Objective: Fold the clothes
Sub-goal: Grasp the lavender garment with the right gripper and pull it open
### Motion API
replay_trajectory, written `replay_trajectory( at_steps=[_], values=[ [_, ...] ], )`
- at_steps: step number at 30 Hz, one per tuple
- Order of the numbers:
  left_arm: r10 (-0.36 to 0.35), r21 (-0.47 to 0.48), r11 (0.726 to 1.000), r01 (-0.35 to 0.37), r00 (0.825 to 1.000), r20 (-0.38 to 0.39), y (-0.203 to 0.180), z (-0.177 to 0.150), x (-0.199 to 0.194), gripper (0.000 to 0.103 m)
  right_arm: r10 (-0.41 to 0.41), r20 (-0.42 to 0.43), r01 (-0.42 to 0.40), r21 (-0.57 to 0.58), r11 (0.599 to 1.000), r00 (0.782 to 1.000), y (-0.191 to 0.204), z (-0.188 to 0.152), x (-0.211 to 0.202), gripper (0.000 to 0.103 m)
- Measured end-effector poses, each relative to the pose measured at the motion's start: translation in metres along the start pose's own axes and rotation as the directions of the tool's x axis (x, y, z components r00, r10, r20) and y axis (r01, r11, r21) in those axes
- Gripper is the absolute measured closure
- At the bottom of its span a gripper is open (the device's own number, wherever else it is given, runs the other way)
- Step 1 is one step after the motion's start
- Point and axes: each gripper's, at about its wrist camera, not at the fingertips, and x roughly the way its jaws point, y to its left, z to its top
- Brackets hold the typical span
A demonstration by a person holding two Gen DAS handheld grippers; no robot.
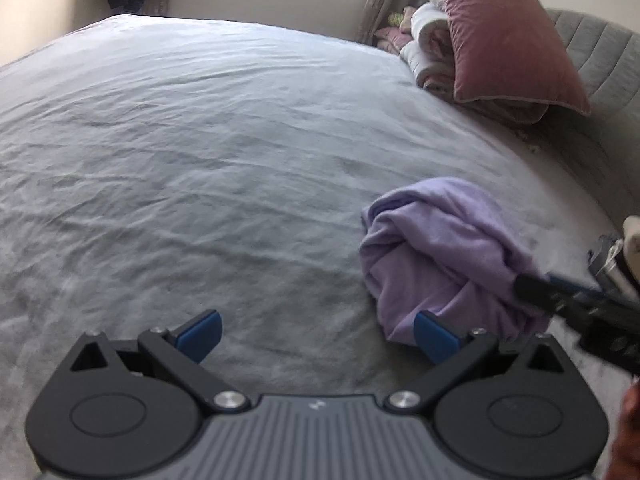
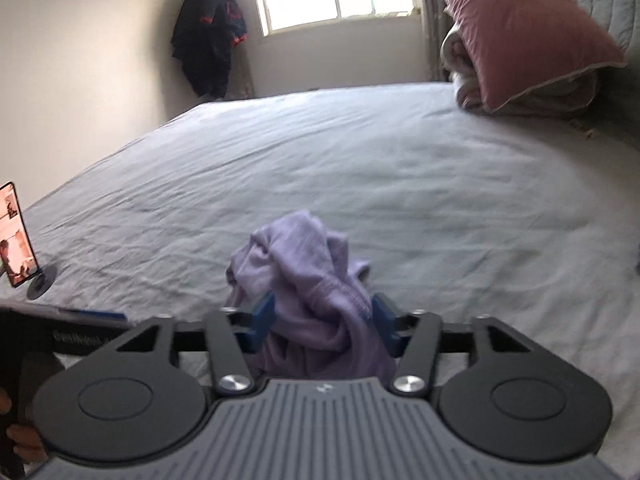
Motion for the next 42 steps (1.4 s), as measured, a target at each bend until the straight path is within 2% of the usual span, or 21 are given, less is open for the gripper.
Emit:
replay_trajectory(
  at_steps=[1,2,6,10,14,18,21,26,30,31,34,35,36,38,40,42],
  values=[
    [-0.016,-0.004,1.000,0.016,1.000,0.004,-0.001,0.000,0.001,0.001,0.015,-0.001,-0.015,0.012,1.000,1.000,-0.003,-0.002,0.001,0.073],
    [-0.035,-0.007,0.999,0.035,0.999,0.007,-0.002,0.000,0.002,0.001,0.030,0.005,-0.030,0.039,0.999,1.000,-0.007,-0.004,0.000,0.094],
    [-0.112,-0.030,0.993,0.113,0.994,0.015,-0.004,0.000,0.007,0.002,0.025,0.052,-0.032,0.137,0.990,0.998,-0.030,-0.007,-0.018,0.096],
    [-0.184,-0.065,0.981,0.185,0.983,0.022,-0.008,-0.003,0.010,0.004,-0.040,0.041,0.034,0.147,0.989,0.998,-0.050,-0.012,-0.038,0.096],
    [-0.224,-0.071,0.971,0.227,0.973,0.047,-0.017,-0.006,0.010,0.006,-0.106,0.017,0.101,0.183,0.978,0.994,-0.074,-0.021,-0.054,0.096],
    [-0.245,-0.062,0.966,0.249,0.967,0.062,-0.023,-0.007,0.013,0.006,-0.178,-0.013,0.176,0.203,0.963,0.984,-0.098,-0.031,-0.065,0.096],
    [-0.255,-0.054,0.964,0.259,0.964,0.068,-0.028,-0.008,0.016,0.007,-0.199,-0.031,0.201,0.218,0.955,0.980,-0.110,-0.037,-0.071,0.096],
    [-0.265,-0.048,0.962,0.268,0.963,0.047,-0.035,-0.011,0.027,0.016,-0.222,-0.062,0.230,0.242,0.943,0.973,-0.126,-0.045,-0.080,0.097],
    [-0.327,-0.052,0.943,0.330,0.943,0.060,-0.043,-0.012,0.026,0.017,-0.236,-0.070,0.246,0.241,0.939,0.969,-0.132,-0.048,-0.086,0.093],
    [-0.345,-0.050,0.936,0.348,0.936,0.064,-0.046,-0.012,0.025,0.017,-0.236,-0.064,0.244,0.232,0.942,0.970,-0.130,-0.047,-0.087,0.088],
    [-0.393,-0.030,0.918,0.396,0.917,0.071,-0.053,-0.014,0.023,0.018,-0.223,-0.039,0.226,0.212,0.951,0.974,-0.125,-0.042,-0.089,0.085],
    [-0.401,-0.022,0.915,0.403,0.913,0.071,-0.056,-0.015,0.022,0.019,-0.210,-0.030,0.211,0.209,0.955,0.977,-0.123,-0.039,-0.089,0.080],
    [-0.404,-0.014,0.914,0.406,0.912,0.069,-0.058,-0.016,0.022,0.021,-0.197,-0.022,0.197,0.204,0.959,0.980,-0.120,-0.037,-0.088,0.070],
    [-0.399,-0.005,0.916,0.400,0.915,0.058,-0.060,-0.017,0.023,0.024,-0.164,-0.005,0.162,0.180,0.970,0.986,-0.112,-0.031,-0.087,0.060],
    [-0.386,-0.003,0.922,0.386,0.922,0.034,-0.061,-0.017,0.025,0.033,-0.119,-0.001,0.118,0.145,0.982,0.993,-0.101,-0.025,-0.083,0.060],
    [-0.383,-0.014,0.924,0.383,0.924,0.012,-0.059,-0.017,0.027,0.037,-0.058,-0.011,0.059,0.111,0.992,0.998,-0.087,-0.021,-0.078,0.060]
  ],
)
